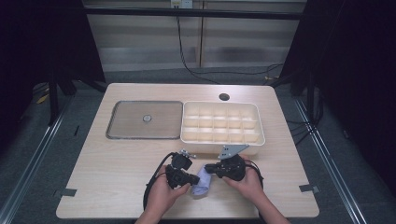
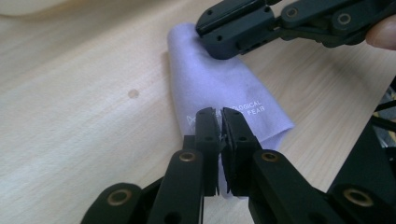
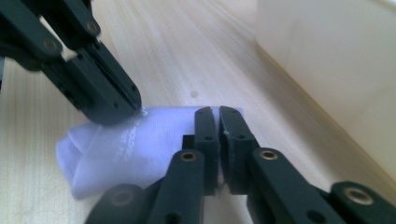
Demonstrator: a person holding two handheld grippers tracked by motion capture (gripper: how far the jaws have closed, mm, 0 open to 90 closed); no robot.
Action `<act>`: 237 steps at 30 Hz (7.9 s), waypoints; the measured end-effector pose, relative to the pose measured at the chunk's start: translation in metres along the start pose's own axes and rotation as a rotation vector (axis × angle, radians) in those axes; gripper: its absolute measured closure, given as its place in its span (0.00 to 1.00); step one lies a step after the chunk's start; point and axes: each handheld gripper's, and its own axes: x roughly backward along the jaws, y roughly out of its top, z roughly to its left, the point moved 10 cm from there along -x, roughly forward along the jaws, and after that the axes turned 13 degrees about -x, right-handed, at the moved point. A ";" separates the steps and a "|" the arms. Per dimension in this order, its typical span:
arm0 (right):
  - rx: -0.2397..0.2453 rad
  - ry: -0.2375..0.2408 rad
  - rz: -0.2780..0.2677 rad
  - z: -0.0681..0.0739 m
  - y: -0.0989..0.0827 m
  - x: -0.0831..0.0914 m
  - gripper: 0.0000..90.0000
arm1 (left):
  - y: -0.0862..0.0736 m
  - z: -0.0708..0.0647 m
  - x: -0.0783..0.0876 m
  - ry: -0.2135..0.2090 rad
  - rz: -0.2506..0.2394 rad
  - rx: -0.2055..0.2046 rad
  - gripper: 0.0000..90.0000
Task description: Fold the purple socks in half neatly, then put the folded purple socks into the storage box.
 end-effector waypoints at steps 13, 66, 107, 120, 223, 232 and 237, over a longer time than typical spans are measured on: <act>-0.072 -0.041 -0.028 -0.012 0.000 0.023 0.83 | -0.005 0.026 0.007 0.043 0.006 0.012 0.93; -0.466 -0.023 0.082 -0.015 -0.004 0.055 0.56 | -0.007 0.004 -0.004 -0.005 -0.012 -0.088 0.83; -0.623 -0.013 0.335 -0.009 -0.024 0.019 0.57 | -0.024 0.065 0.021 0.240 -0.152 -0.212 0.43; -0.701 0.056 0.359 -0.003 -0.028 0.019 0.80 | -0.026 0.080 0.018 0.310 -0.163 -0.245 0.34; -0.642 -0.150 0.367 -0.075 0.074 0.149 0.95 | -0.038 0.091 0.003 0.284 -0.198 -0.253 0.16; -0.667 -0.202 0.359 -0.094 0.081 0.155 0.95 | -0.038 0.090 0.003 0.284 -0.198 -0.253 0.16; -0.686 -0.224 0.345 -0.105 0.084 0.159 0.95 | -0.038 0.090 0.003 0.284 -0.198 -0.253 0.16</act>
